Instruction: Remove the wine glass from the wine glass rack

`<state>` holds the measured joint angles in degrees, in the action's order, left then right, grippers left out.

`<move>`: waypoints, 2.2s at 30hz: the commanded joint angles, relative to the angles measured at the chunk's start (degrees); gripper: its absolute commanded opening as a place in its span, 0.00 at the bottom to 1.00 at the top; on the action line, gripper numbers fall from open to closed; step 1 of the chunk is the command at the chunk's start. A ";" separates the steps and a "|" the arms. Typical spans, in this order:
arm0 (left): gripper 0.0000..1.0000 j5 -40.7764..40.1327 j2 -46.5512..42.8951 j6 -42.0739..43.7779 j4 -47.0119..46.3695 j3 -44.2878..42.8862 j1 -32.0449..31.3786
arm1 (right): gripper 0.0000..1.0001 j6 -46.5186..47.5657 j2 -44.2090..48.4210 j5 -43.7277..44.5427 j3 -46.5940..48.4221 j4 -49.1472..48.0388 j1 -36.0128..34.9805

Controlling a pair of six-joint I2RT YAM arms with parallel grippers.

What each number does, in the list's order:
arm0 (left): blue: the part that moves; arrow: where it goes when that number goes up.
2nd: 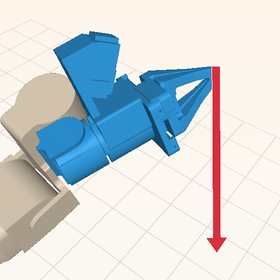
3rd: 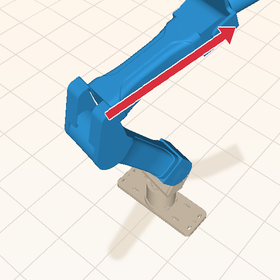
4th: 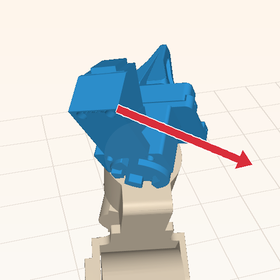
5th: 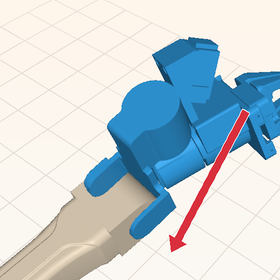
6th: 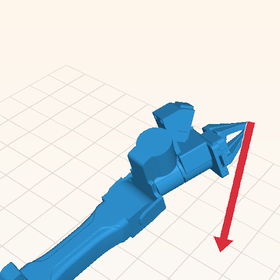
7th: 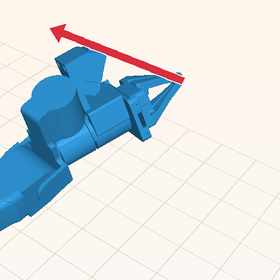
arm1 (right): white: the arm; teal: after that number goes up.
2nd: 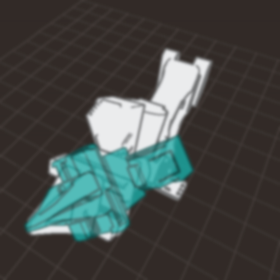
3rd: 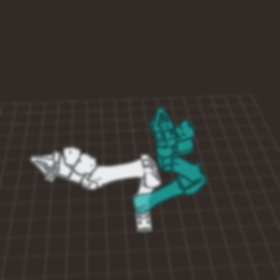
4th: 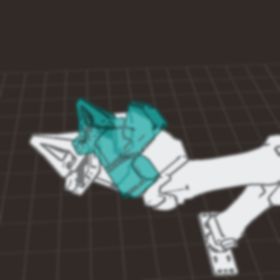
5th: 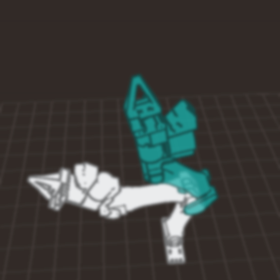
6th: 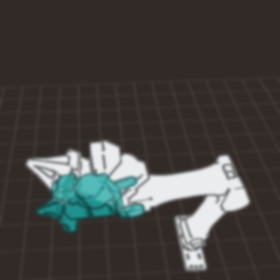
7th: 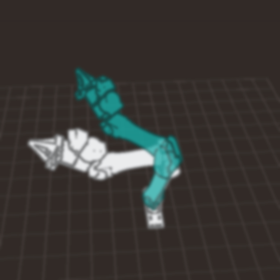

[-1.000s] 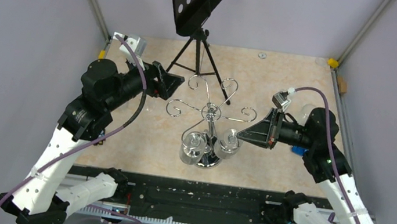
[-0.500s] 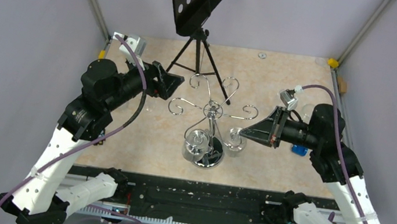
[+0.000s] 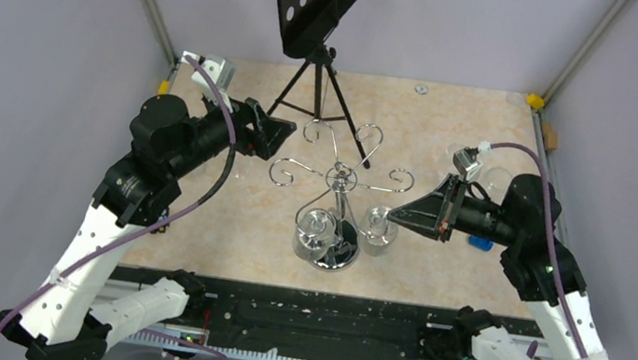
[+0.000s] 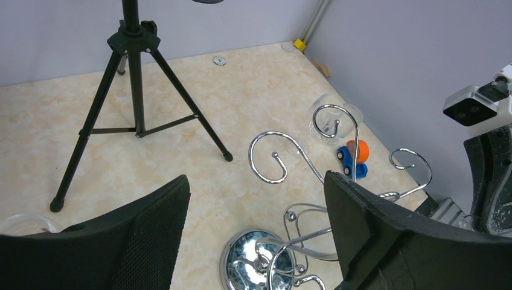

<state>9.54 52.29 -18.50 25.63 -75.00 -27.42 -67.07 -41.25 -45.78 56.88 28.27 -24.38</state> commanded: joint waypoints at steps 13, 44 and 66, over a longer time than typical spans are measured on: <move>0.85 0.03 2.17 0.48 -3.83 -1.90 0.31 | 0.00 -1.40 -0.15 -9.78 -0.73 -9.89 -0.34; 0.85 -0.67 2.95 1.36 -3.56 -1.57 0.33 | 0.00 0.28 -2.01 0.43 -0.82 -11.84 -4.93; 0.85 0.02 0.15 1.64 -2.68 -0.91 0.28 | 0.00 -4.45 5.10 16.95 -1.25 -8.19 -4.91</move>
<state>9.37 53.91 -17.45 24.62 -75.13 -27.42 -71.16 -37.23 -31.05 52.05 18.90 -28.86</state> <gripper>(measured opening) 0.852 0.028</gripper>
